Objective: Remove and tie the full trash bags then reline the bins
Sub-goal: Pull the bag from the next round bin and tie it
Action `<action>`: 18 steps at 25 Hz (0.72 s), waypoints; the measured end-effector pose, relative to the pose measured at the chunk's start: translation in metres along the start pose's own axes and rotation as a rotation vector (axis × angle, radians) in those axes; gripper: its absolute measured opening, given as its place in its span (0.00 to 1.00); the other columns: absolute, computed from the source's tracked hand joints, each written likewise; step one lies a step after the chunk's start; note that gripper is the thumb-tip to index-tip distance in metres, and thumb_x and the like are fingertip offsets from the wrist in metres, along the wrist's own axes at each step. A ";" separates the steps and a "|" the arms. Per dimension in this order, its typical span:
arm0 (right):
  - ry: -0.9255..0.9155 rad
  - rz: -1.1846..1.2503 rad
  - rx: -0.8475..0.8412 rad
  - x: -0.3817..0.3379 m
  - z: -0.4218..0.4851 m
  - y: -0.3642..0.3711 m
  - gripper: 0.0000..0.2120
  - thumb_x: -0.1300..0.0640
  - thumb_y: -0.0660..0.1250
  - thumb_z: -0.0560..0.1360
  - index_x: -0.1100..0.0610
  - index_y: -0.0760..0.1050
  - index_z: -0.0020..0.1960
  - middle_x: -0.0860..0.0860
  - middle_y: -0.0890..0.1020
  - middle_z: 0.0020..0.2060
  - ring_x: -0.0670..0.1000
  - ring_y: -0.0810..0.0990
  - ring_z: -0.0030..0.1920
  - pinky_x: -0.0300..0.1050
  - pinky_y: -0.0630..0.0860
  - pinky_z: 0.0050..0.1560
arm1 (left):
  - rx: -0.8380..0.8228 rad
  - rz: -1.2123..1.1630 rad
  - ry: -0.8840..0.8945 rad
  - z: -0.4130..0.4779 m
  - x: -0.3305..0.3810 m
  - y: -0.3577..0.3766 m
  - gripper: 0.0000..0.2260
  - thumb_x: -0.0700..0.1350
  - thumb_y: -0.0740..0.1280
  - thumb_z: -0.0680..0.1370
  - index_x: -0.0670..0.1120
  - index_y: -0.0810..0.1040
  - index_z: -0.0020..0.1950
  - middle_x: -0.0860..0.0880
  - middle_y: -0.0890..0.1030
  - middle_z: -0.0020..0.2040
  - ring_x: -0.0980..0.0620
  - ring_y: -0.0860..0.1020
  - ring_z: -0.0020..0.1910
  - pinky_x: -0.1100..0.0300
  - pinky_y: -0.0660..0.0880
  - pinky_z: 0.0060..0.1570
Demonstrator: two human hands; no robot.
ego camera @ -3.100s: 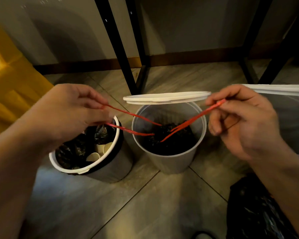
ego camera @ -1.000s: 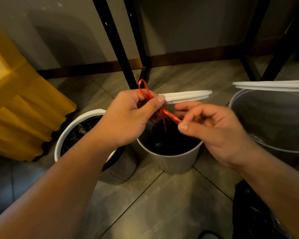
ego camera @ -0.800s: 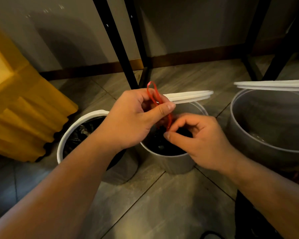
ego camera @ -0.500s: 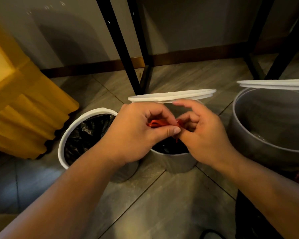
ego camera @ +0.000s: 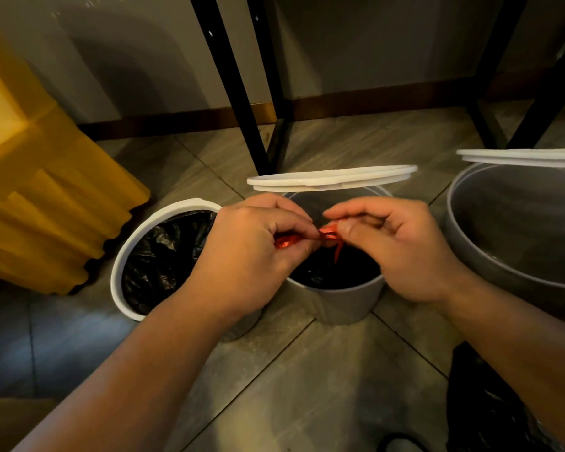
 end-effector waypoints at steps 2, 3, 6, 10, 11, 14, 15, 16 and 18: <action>-0.035 0.006 0.074 -0.003 0.001 -0.003 0.08 0.62 0.70 0.78 0.54 0.84 0.56 0.51 0.89 0.47 0.51 0.89 0.49 0.45 0.84 0.54 | 0.024 -0.022 0.002 -0.001 -0.003 0.000 0.05 0.44 0.77 0.76 0.49 0.90 0.51 0.56 0.82 0.48 0.59 0.80 0.50 0.70 0.75 0.50; -0.069 -0.004 0.110 -0.006 0.000 -0.004 0.08 0.63 0.70 0.79 0.54 0.84 0.55 0.51 0.89 0.47 0.51 0.89 0.49 0.45 0.84 0.54 | 0.044 -0.030 0.010 -0.001 -0.003 0.000 0.06 0.44 0.77 0.76 0.50 0.90 0.51 0.55 0.82 0.47 0.58 0.80 0.49 0.69 0.75 0.49; -0.136 -0.008 0.151 -0.012 -0.002 -0.014 0.11 0.63 0.72 0.78 0.50 0.83 0.57 0.50 0.89 0.49 0.50 0.89 0.50 0.41 0.84 0.52 | 0.118 -0.057 0.011 -0.004 -0.006 0.004 0.06 0.46 0.78 0.75 0.51 0.89 0.52 0.54 0.84 0.45 0.56 0.82 0.47 0.68 0.74 0.48; 0.012 -0.012 0.308 0.009 -0.002 -0.055 0.12 0.67 0.71 0.78 0.50 0.84 0.50 0.52 0.88 0.41 0.51 0.89 0.41 0.39 0.83 0.45 | 0.120 -0.118 -0.235 -0.011 -0.040 0.004 0.02 0.48 0.79 0.75 0.55 0.88 0.46 0.56 0.86 0.39 0.58 0.82 0.41 0.70 0.73 0.40; 0.099 -0.023 0.373 0.020 -0.003 -0.066 0.12 0.69 0.70 0.78 0.52 0.83 0.48 0.52 0.88 0.38 0.50 0.88 0.38 0.38 0.83 0.42 | 0.114 -0.111 -0.311 -0.014 -0.052 0.004 0.02 0.48 0.79 0.74 0.55 0.88 0.44 0.57 0.85 0.38 0.59 0.82 0.39 0.70 0.74 0.38; 0.345 -0.059 0.544 0.049 -0.010 -0.100 0.11 0.70 0.69 0.78 0.56 0.80 0.44 0.53 0.86 0.33 0.47 0.85 0.31 0.37 0.82 0.36 | 0.129 -0.062 -0.498 -0.022 -0.080 0.007 0.04 0.48 0.79 0.75 0.54 0.87 0.42 0.58 0.85 0.37 0.60 0.81 0.37 0.68 0.77 0.41; 0.393 -0.076 0.585 0.055 -0.012 -0.109 0.12 0.70 0.69 0.78 0.55 0.80 0.43 0.54 0.85 0.33 0.46 0.85 0.30 0.37 0.82 0.35 | 0.126 -0.055 -0.551 -0.023 -0.087 0.009 0.04 0.47 0.79 0.75 0.53 0.87 0.42 0.57 0.85 0.37 0.59 0.82 0.38 0.61 0.80 0.45; 0.418 -0.086 0.614 0.059 -0.013 -0.116 0.12 0.69 0.69 0.78 0.54 0.80 0.43 0.53 0.85 0.32 0.46 0.84 0.30 0.37 0.82 0.34 | 0.117 -0.050 -0.592 -0.024 -0.092 0.012 0.04 0.47 0.78 0.75 0.53 0.87 0.42 0.55 0.86 0.36 0.56 0.84 0.39 0.54 0.82 0.49; 0.432 -0.085 0.636 0.060 -0.014 -0.123 0.12 0.69 0.69 0.79 0.54 0.80 0.43 0.50 0.84 0.30 0.45 0.83 0.29 0.37 0.81 0.33 | 0.087 -0.012 -0.629 -0.024 -0.098 0.017 0.04 0.47 0.78 0.76 0.52 0.87 0.41 0.53 0.86 0.37 0.52 0.85 0.41 0.48 0.83 0.51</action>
Point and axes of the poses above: each hand's wrist, its own z-axis towards the middle knuckle, its own y-axis out of the palm, x = y × z, the point moved 3 cm from there along z, towards the middle knuckle
